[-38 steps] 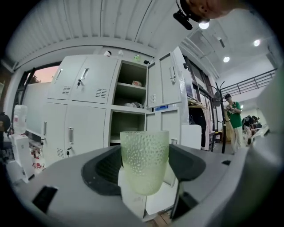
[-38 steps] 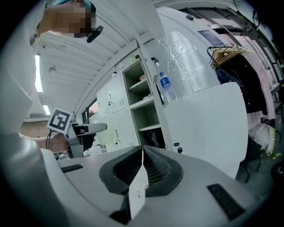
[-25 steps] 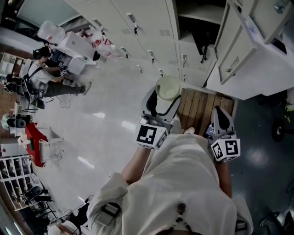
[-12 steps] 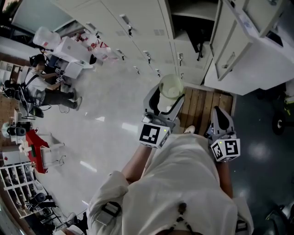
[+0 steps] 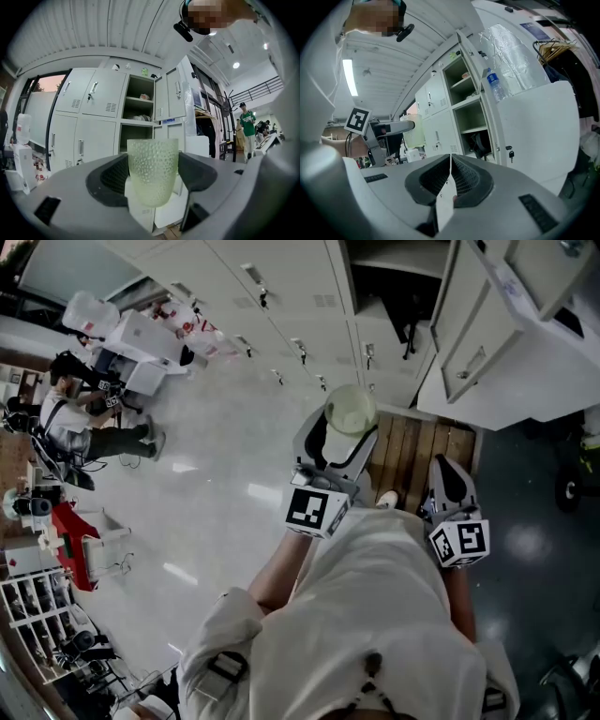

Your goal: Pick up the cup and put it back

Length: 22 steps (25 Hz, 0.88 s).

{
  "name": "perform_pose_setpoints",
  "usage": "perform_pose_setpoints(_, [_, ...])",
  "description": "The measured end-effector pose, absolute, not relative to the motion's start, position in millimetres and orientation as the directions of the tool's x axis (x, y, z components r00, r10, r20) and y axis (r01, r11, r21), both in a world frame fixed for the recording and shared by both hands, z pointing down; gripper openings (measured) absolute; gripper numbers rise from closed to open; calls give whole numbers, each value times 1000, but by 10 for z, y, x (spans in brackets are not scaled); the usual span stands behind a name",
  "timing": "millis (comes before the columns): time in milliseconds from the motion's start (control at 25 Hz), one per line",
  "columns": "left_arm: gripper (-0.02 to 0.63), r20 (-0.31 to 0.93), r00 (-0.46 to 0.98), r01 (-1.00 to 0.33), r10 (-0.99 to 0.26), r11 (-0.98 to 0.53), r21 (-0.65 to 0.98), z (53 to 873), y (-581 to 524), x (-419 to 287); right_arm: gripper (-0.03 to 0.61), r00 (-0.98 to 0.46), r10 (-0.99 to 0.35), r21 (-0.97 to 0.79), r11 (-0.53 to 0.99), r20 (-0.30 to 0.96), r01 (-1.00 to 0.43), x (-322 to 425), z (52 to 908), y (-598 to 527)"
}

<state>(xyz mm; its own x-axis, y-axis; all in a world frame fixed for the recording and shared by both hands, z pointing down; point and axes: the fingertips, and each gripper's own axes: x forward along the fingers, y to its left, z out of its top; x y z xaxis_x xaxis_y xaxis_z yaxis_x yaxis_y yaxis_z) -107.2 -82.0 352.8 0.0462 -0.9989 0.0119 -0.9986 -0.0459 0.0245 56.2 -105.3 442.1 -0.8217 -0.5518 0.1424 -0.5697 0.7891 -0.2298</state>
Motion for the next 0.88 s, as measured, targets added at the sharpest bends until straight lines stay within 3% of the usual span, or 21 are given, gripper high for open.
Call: perform_pose_setpoints(880, [332,19,244,-970,-970,-244,22,3565,-2746,-1538,26,-655,-730,-178,630,198,-756,275,4349,-2200])
